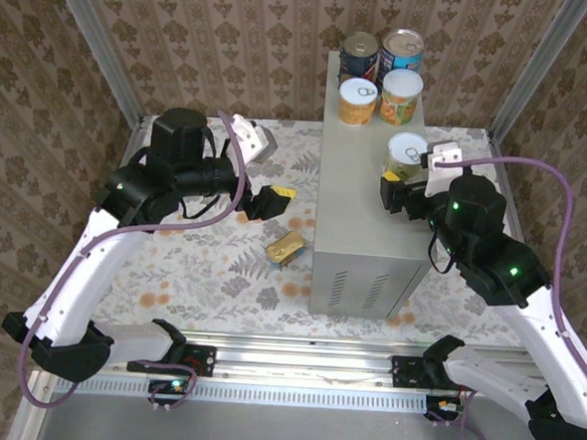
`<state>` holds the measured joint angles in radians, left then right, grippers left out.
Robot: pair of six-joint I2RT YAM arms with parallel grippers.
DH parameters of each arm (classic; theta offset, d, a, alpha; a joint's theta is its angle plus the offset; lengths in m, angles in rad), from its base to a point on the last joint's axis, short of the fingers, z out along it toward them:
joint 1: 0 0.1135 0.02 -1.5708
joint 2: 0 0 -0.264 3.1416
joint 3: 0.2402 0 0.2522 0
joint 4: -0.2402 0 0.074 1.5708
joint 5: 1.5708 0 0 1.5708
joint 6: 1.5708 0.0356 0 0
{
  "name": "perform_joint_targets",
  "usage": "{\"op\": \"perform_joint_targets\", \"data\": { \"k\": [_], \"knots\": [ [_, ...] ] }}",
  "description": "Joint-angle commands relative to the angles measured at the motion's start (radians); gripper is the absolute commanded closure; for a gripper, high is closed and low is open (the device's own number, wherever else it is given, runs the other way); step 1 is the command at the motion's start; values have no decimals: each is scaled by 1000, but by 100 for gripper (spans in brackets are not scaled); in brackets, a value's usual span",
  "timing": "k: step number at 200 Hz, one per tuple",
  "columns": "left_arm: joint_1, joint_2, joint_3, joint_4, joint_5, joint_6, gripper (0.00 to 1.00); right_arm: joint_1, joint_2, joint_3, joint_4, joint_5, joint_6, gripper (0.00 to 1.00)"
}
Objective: Place and organize the canned foods onto the counter
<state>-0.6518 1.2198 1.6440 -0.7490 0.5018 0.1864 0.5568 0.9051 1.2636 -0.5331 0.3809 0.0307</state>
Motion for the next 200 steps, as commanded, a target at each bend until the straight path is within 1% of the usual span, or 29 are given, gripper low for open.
{"op": "perform_joint_targets", "data": {
  "k": [1, 40, 111, 159, 200],
  "knots": [
    [8, -18, -17, 43, 30, -30, 0, -9, 0, -27, 76, -1, -3, 3],
    [11, -17, -13, 41, 30, -28, 0, -23, 27, -45, 126, 0, -3, 7],
    [21, -17, -19, 53, 34, -28, 0, -85, 74, -71, 208, -55, -24, 27],
    [32, -16, -24, 62, 40, -34, 0, -149, 126, -51, 231, -130, -32, 29],
    [37, -17, -24, 62, 37, -33, 0, -177, 164, -45, 252, -176, -58, 30]
  ]
}}
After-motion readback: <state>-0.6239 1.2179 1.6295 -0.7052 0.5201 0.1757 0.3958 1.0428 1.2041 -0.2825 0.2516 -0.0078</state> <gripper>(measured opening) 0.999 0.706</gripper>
